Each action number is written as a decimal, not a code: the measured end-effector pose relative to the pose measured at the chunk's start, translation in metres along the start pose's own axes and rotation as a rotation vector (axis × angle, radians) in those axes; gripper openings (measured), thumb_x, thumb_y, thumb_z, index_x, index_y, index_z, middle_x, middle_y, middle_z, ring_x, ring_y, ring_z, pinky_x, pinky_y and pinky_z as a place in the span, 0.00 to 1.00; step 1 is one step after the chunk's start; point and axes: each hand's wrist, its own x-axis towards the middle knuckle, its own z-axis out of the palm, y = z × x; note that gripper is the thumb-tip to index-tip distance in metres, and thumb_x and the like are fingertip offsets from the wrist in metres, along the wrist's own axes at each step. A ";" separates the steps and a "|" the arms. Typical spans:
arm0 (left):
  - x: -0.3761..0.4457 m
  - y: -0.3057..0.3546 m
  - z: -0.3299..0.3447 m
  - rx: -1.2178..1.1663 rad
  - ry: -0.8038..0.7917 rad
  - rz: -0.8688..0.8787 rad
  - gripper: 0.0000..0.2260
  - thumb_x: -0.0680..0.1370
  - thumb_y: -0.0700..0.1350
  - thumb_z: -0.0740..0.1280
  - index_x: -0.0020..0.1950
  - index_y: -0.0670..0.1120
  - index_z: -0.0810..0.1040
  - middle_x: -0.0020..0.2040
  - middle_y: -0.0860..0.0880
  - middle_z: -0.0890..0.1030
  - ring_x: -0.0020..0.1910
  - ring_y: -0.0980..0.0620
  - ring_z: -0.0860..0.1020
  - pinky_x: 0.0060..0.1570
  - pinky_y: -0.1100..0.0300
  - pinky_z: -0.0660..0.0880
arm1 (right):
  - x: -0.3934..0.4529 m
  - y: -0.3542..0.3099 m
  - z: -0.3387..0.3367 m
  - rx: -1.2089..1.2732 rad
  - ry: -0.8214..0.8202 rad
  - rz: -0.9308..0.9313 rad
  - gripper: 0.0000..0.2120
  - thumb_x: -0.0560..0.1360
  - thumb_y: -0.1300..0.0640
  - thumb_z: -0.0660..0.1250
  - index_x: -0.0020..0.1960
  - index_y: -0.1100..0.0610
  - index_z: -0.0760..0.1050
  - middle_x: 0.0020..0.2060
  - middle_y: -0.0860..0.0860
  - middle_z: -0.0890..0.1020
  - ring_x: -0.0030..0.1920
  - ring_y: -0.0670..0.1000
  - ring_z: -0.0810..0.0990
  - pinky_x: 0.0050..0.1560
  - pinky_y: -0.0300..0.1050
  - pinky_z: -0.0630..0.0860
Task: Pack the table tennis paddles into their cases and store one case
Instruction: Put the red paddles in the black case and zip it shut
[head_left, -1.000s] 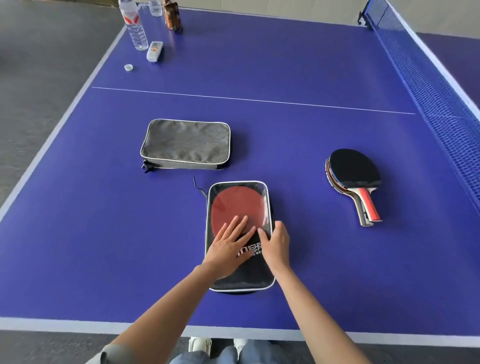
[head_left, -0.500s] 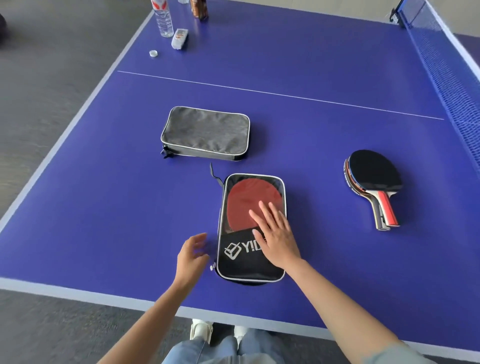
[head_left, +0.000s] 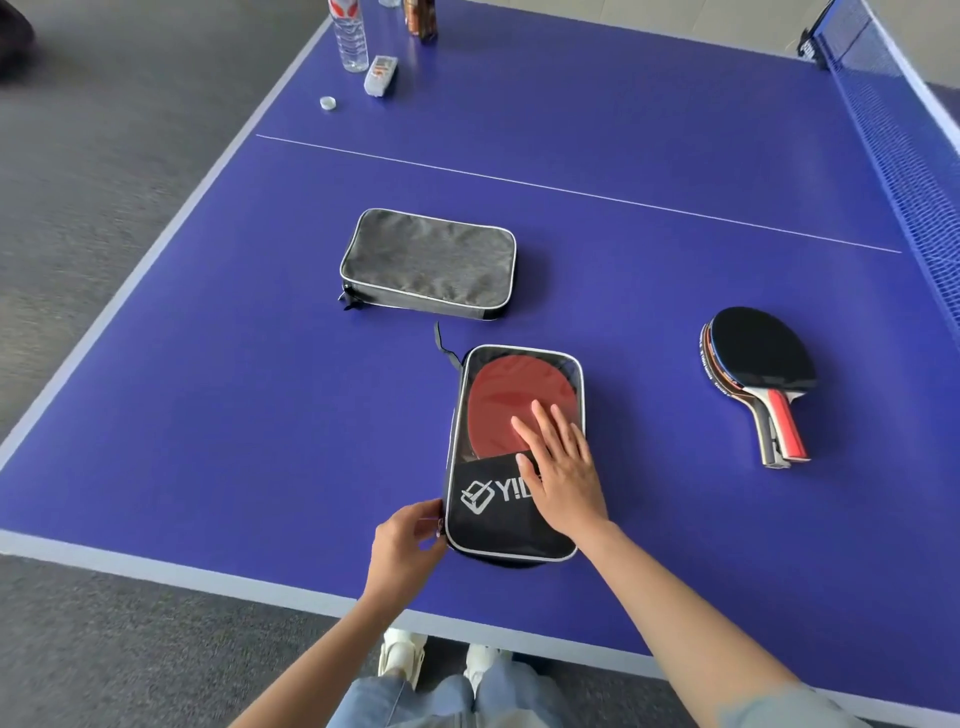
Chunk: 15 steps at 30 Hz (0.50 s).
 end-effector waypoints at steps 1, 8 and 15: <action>0.000 0.001 0.001 0.026 0.017 0.020 0.15 0.71 0.35 0.72 0.56 0.45 0.81 0.45 0.51 0.81 0.43 0.57 0.81 0.50 0.64 0.78 | -0.001 -0.001 0.000 -0.011 -0.002 0.007 0.24 0.81 0.46 0.45 0.76 0.43 0.46 0.77 0.48 0.47 0.77 0.52 0.43 0.76 0.52 0.49; 0.036 0.010 -0.003 -0.009 0.046 0.073 0.13 0.72 0.31 0.69 0.55 0.42 0.82 0.45 0.45 0.82 0.41 0.52 0.81 0.41 0.76 0.74 | -0.014 -0.021 -0.006 0.055 0.043 0.299 0.25 0.80 0.46 0.51 0.76 0.45 0.52 0.77 0.51 0.54 0.76 0.56 0.53 0.68 0.56 0.64; 0.105 0.041 -0.015 -0.117 0.200 -0.155 0.07 0.70 0.37 0.70 0.45 0.45 0.85 0.40 0.48 0.85 0.38 0.53 0.79 0.40 0.64 0.73 | -0.024 -0.056 -0.013 0.016 -0.066 0.546 0.30 0.79 0.43 0.51 0.77 0.52 0.48 0.75 0.62 0.54 0.67 0.63 0.60 0.67 0.56 0.63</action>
